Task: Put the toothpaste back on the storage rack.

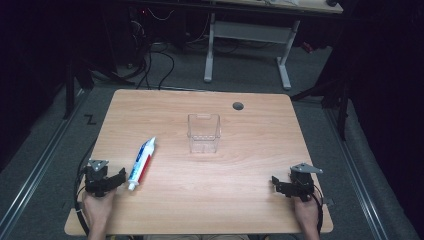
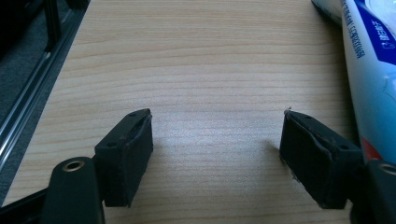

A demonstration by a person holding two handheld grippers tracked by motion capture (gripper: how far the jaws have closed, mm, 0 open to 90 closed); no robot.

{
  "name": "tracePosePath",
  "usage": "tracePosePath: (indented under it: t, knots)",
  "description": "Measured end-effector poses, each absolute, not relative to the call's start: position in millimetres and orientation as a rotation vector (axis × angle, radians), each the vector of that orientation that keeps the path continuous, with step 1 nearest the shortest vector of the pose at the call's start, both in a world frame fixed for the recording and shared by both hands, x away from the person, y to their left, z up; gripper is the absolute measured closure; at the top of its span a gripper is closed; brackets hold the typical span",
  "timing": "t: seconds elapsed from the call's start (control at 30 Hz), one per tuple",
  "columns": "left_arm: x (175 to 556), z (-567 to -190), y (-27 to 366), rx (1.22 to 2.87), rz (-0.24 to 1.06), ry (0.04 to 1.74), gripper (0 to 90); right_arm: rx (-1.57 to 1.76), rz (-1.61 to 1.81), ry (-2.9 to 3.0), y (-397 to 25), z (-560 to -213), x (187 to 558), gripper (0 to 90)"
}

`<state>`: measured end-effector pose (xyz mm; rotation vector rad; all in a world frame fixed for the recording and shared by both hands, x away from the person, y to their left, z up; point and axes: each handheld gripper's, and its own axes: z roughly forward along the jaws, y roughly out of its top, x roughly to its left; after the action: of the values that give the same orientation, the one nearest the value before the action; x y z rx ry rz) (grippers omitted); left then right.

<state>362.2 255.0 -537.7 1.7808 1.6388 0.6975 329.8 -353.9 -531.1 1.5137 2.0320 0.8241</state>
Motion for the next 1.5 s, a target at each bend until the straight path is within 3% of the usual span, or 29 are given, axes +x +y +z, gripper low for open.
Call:
tracePosePath:
  t: [0.3,1.0,1.5]
  knots:
    - [363.8,-536.6,257.2,1.816,0.65,1.608,19.3,1.514,0.824,2.032,-353.9,-531.0,329.8,15.6]
    - [349.4,-519.9,263.3,1.805,0.595,1.614,35.2,1.513,0.825,2.032,-353.9,-531.1,329.8,15.6]
    - [325.8,-500.9,259.5,1.768,0.543,1.547,29.9,1.514,0.825,2.032,-353.8,-531.1,329.7,15.6]
